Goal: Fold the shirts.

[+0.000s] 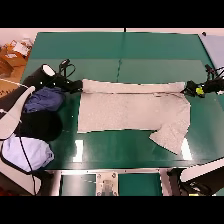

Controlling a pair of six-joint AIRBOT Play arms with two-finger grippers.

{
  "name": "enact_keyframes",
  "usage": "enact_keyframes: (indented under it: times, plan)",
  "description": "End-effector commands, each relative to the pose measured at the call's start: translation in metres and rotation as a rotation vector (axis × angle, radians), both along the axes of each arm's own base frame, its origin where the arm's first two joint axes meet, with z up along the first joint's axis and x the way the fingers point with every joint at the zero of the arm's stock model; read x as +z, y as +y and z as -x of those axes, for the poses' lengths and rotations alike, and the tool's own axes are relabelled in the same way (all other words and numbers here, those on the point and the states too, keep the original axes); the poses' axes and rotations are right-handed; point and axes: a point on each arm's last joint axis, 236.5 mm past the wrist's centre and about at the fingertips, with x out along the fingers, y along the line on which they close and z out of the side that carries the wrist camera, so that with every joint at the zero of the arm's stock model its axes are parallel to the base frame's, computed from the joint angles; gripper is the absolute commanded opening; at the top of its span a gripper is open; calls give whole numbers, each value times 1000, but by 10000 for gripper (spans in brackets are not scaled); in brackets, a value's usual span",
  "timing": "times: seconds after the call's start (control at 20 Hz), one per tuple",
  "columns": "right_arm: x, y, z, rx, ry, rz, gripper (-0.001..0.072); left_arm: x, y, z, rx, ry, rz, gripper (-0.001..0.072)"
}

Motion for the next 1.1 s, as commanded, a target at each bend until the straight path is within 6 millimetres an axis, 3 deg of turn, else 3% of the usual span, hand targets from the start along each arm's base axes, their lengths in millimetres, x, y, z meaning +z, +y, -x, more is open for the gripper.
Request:
enact_keyframes:
  times: [0.0,0.4,0.45,0.5,0.55,0.6,0.8,0.85,0.9,0.95,1.05]
  plan:
    - [-14,-14,18,39,68,76,11,-7,-2,14,-37,43,-19,20]
    - [-16,-19,18,41,68,103,12,-8,-5,25,-48,94,-4,21]
    - [-15,-17,19,42,73,95,89,-6,-9,25,-43,95,15,22]
    - [-12,-15,21,48,84,85,285,-3,-12,26,-46,101,28,55]
    - [-5,-14,22,51,94,76,382,1,-14,29,-63,116,36,356]
    - [5,-17,23,40,109,69,393,8,-16,36,-92,140,41,582]
    - [62,-38,42,-43,150,80,388,41,-21,63,-204,253,53,574]
    - [73,-41,50,-63,152,76,313,46,-21,70,-216,282,55,394]
    - [83,-43,59,-88,151,73,147,48,-20,77,-232,308,54,63]
    - [91,-43,69,-126,153,68,7,51,-20,85,-250,330,54,20]
    - [97,-34,100,-175,168,66,10,55,-16,93,-235,352,35,19]
